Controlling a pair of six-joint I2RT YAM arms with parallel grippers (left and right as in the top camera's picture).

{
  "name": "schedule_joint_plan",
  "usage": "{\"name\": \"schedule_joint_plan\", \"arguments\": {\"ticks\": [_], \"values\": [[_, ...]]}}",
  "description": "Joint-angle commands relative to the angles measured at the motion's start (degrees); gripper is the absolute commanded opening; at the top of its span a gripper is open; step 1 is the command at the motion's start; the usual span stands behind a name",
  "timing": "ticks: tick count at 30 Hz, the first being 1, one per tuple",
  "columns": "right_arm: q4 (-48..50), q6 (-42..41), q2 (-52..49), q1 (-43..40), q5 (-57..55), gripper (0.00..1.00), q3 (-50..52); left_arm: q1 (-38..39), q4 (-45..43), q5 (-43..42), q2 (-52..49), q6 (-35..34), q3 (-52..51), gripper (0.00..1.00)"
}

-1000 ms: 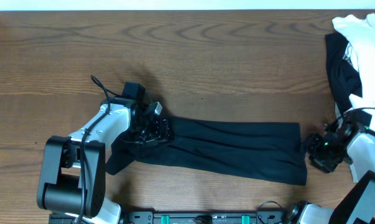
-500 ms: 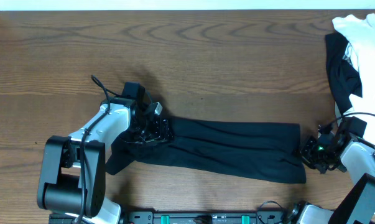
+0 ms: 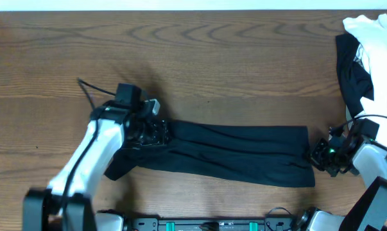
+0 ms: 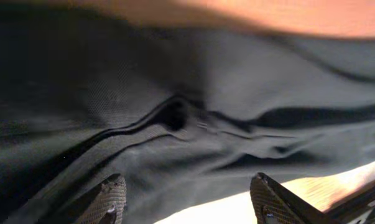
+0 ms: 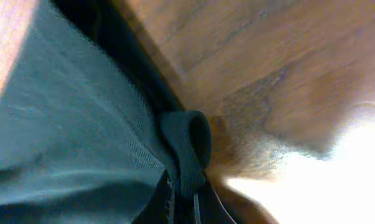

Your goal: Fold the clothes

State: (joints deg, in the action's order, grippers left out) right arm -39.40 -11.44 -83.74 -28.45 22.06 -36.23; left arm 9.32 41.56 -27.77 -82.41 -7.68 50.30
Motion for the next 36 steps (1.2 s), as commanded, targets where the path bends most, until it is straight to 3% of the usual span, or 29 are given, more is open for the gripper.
{"name": "schedule_joint_plan", "arguments": {"ticks": [1, 8, 17, 22, 36], "values": [[-1.9, -1.4, 0.3, -0.1, -0.9, 0.01, -6.7, -0.3, 0.2, 1.4, 5.5, 0.5, 0.3, 0.68], [-10.8, -1.4, 1.5, -0.1, -7.6, 0.01, -20.4, -0.3, 2.8, 8.0, 10.0, 0.5, 0.3, 0.72], [-25.5, 0.0, 1.5, 2.4, -11.2, 0.01, -32.7, -0.3, 4.4, 7.9, 9.8, 0.5, 0.3, 0.72], [-28.6, -1.1, 1.5, 10.1, -12.9, 0.01, -33.2, -0.3, 4.5, 7.9, 9.8, 0.5, 0.3, 0.72], [-27.2, -15.9, 0.0, 33.5, -19.3, 0.01, -33.2, -0.3, 6.3, 7.7, 9.8, 0.3, 0.3, 0.72]]}}
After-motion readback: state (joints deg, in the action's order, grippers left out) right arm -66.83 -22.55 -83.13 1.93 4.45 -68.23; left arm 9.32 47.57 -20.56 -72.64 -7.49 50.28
